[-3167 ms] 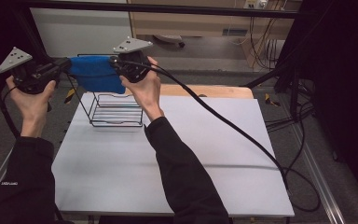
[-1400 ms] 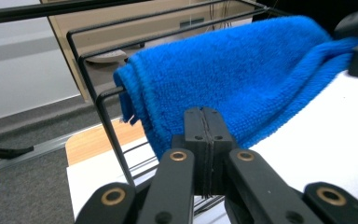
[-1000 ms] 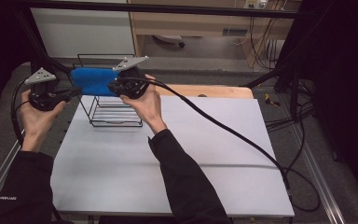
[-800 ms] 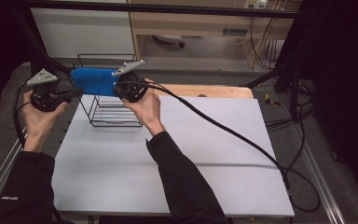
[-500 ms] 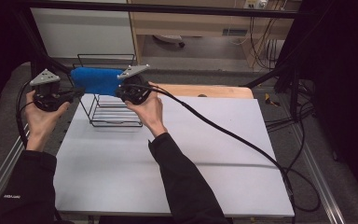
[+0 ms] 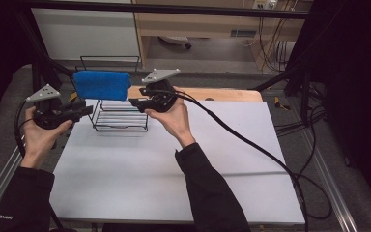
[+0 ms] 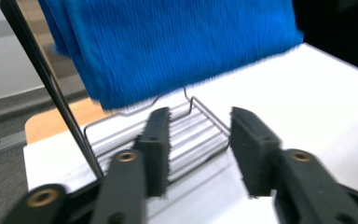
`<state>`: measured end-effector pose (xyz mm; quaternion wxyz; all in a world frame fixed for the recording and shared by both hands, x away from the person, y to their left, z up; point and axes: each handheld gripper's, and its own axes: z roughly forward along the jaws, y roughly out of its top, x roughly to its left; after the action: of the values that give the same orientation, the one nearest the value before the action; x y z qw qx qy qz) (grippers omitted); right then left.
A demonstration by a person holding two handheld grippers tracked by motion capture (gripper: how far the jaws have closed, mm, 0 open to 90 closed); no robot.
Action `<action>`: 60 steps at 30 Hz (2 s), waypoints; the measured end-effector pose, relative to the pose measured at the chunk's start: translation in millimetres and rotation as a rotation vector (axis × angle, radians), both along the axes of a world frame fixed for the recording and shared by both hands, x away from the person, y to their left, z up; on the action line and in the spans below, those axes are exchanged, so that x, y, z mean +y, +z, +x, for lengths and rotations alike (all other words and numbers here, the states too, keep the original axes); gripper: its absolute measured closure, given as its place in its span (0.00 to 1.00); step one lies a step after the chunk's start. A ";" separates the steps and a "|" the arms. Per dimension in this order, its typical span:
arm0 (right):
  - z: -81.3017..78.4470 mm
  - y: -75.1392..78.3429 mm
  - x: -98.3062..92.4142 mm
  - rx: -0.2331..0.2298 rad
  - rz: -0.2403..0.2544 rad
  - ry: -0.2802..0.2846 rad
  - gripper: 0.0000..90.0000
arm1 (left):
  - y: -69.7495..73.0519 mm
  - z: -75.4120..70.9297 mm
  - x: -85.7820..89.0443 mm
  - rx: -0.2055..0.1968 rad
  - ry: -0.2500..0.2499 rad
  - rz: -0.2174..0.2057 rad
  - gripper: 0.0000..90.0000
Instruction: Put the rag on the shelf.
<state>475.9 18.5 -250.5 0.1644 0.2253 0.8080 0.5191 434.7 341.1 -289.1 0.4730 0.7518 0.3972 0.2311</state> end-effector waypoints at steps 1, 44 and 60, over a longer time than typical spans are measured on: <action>-1.5 -0.8 -4.5 0.002 -0.002 -0.007 0.48 | -3.2 -2.0 -1.1 0.006 -0.002 0.007 0.61; -79.4 -165.7 -240.2 0.248 0.008 -0.235 0.01 | -147.1 -58.8 -61.9 0.137 -0.124 0.103 0.09; -107.4 -194.2 -287.6 0.264 -0.028 -0.275 0.01 | -154.5 -64.3 -63.2 0.125 -0.152 0.123 0.09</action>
<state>368.5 -269.1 -444.7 0.1296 0.3975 0.7912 0.4464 370.3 277.8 -443.6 0.4165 0.8202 0.3530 0.1710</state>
